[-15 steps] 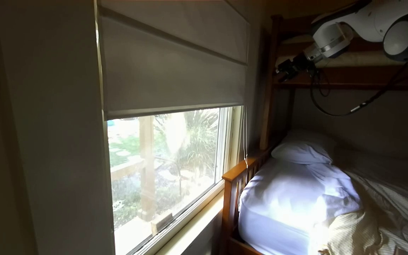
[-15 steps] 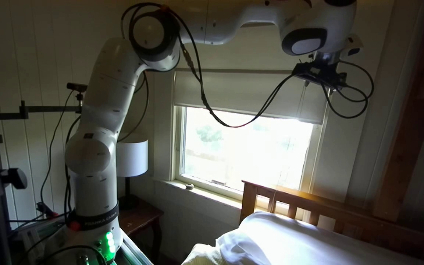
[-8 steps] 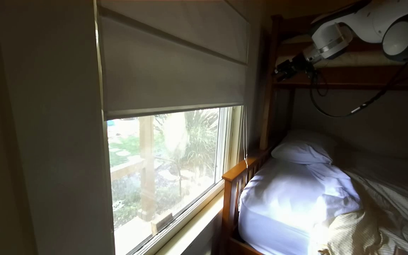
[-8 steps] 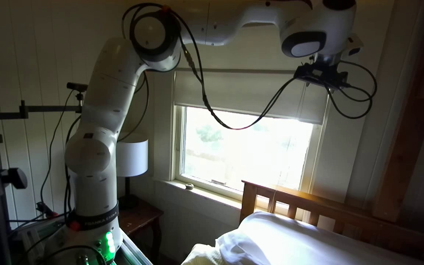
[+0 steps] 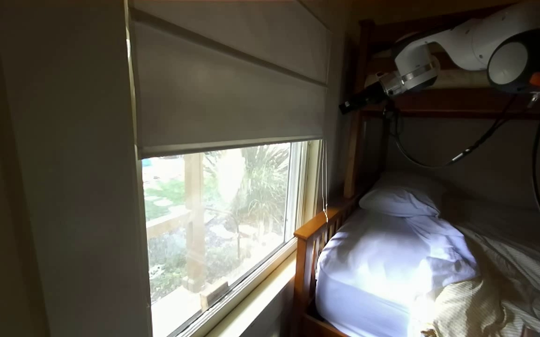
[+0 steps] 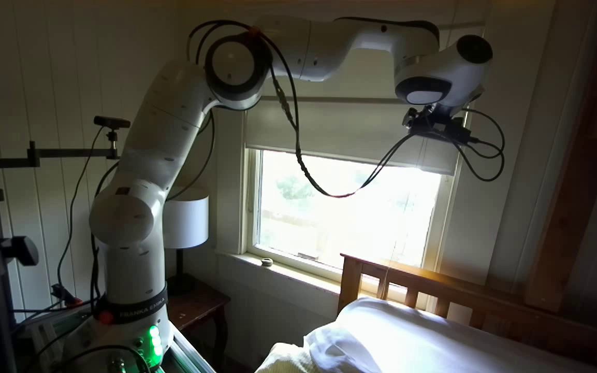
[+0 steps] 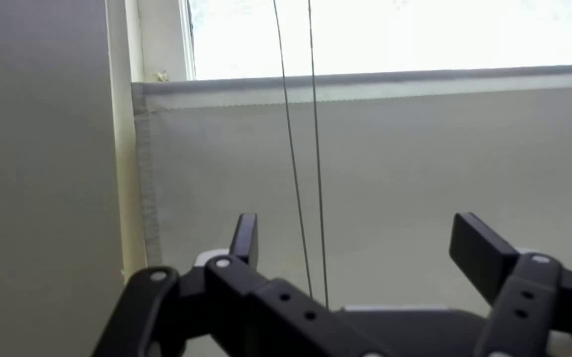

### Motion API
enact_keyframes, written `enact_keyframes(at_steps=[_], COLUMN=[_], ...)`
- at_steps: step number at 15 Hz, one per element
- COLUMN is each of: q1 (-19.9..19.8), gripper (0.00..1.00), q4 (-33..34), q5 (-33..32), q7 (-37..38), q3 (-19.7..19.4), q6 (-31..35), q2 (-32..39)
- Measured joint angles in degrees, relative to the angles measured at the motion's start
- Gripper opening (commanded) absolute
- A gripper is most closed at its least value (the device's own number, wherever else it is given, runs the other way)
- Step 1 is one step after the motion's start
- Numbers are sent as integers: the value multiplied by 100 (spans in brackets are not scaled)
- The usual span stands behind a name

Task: Close the curtain

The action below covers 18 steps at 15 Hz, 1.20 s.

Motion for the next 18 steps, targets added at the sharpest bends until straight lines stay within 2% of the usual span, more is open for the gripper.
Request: enact_keyframes(at_steps=[5, 10, 15, 16, 17, 18], q1=[-204, -433, -871, -954, -1020, -1078], gripper=[100, 100, 100, 97, 80, 79], q4=[876, 1856, 2481, 2561, 2615, 2645], q5=[0, 1, 3, 40, 89, 135], q7=[-54, 7, 19, 19, 18, 16], q3=[280, 493, 990, 1064, 1107, 1150], q6=[-264, -909, -1485, -1624, -1762, -1888], q2=[701, 1372, 1715, 1751, 1773, 1783])
